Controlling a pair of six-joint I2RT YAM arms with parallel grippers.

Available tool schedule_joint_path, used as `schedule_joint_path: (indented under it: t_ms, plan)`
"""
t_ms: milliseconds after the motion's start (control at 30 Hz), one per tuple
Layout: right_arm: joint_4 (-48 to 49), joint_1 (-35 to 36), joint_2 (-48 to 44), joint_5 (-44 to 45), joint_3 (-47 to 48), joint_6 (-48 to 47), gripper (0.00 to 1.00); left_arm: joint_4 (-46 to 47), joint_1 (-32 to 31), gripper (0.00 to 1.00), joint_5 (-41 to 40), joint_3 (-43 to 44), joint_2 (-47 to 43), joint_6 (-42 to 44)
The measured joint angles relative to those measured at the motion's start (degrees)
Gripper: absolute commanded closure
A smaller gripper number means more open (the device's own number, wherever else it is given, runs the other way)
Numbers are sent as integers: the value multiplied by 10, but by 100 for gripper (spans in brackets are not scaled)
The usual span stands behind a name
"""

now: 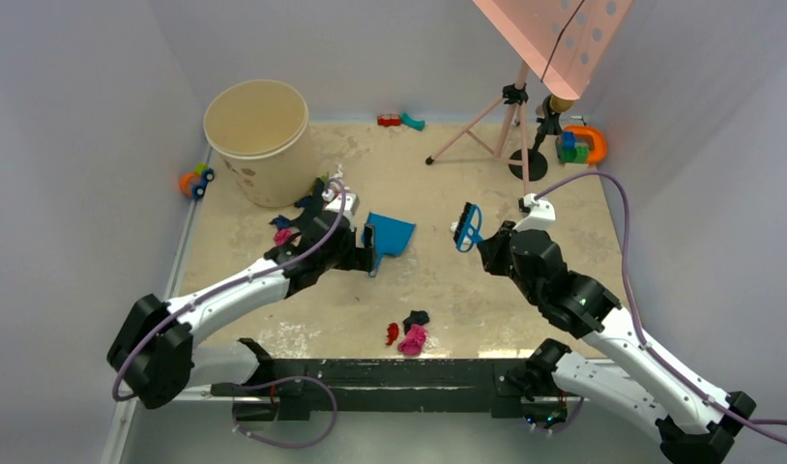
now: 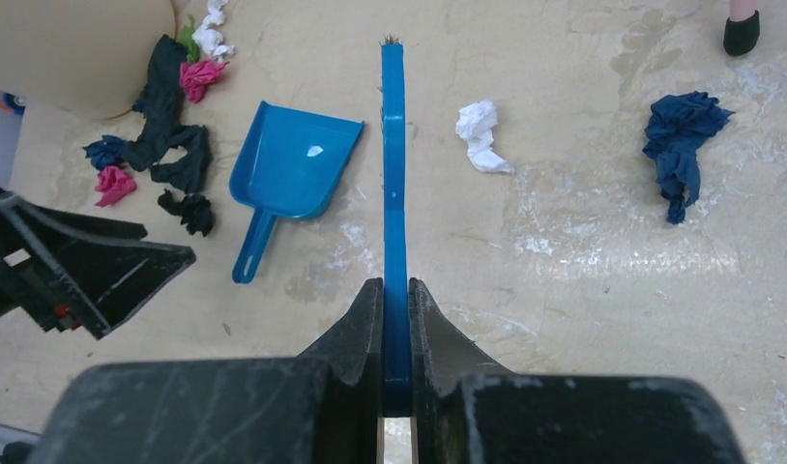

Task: Sweep away the paper scraps from the table

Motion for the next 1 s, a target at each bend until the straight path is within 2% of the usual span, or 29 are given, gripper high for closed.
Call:
schedule_joint_path:
  t_ms: [100, 167, 267, 333, 433, 533, 600, 767, 900, 1000]
  plan:
    - [4, 0, 0, 0, 0, 0, 100, 34, -3, 0, -41, -47, -62, 0]
    - [12, 0, -3, -2, 0, -2, 100, 48, -3, 0, -98, -55, -71, -16]
    - [27, 0, -9, -5, 0, -2, 100, 37, 0, 0, -168, -35, -31, -24]
    - [32, 0, -9, -9, 0, -2, 100, 25, 2, 0, -174, -12, 8, -16]
    - [35, 0, -4, -14, -1, -2, 100, 64, 1, 0, -142, -20, 32, 4]
    - [34, 0, 0, -15, -3, -2, 100, 161, 0, 1, -101, -101, 0, 19]
    - [35, 0, -1, -15, -5, -2, 100, 184, -1, 4, -83, -133, -10, 26]
    - [37, 0, -6, -15, -16, -2, 100, 235, -3, 15, -26, -134, 11, 40]
    - [39, 0, -5, -15, -16, -2, 100, 286, -12, 18, 17, -130, 41, 49]
    - [42, 0, -6, -16, -20, 0, 100, 304, -18, 25, 28, -120, 67, 52]
